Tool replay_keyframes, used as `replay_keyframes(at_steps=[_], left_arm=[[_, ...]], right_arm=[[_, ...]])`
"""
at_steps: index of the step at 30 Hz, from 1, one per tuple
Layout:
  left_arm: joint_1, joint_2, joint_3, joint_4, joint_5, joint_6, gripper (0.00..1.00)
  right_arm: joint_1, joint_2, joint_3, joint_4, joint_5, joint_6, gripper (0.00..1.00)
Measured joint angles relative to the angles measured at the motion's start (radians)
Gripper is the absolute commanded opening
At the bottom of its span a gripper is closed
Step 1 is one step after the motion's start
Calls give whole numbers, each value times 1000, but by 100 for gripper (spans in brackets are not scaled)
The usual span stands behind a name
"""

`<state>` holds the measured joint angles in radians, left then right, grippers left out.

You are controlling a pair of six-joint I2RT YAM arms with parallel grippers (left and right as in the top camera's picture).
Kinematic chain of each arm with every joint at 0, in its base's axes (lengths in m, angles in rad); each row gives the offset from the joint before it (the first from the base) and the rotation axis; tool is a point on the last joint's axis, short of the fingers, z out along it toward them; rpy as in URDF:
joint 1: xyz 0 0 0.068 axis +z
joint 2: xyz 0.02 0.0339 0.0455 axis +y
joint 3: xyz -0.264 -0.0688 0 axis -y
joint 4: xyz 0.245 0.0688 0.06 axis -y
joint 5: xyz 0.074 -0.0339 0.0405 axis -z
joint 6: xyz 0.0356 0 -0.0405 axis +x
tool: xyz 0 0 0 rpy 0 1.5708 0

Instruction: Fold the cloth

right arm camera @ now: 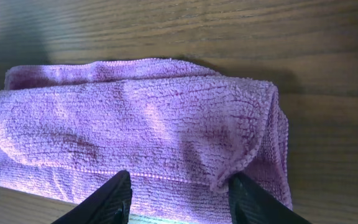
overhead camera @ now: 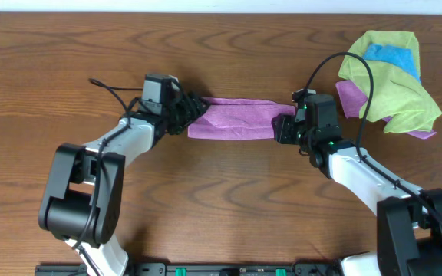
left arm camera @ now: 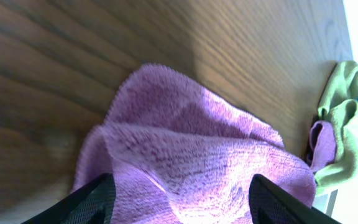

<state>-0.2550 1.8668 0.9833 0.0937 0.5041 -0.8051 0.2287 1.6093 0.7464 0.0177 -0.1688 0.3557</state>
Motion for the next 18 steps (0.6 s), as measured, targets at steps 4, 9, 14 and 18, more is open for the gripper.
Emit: replay_keyframes(at_steps=[4, 9, 14, 18], left_arm=[[-35, 5, 0, 0, -31, -15, 70], [-42, 26, 0, -5, -49, -39, 26], [-29, 29, 0, -8, -51, -33, 24], [0, 29, 0, -8, -38, -32, 22]], right_arm=[[0, 0, 0, -7, -8, 0, 48], [4, 0, 0, -13, -16, 2, 47], [8, 0, 0, -23, -19, 3, 46], [12, 0, 0, -34, -22, 3, 45]])
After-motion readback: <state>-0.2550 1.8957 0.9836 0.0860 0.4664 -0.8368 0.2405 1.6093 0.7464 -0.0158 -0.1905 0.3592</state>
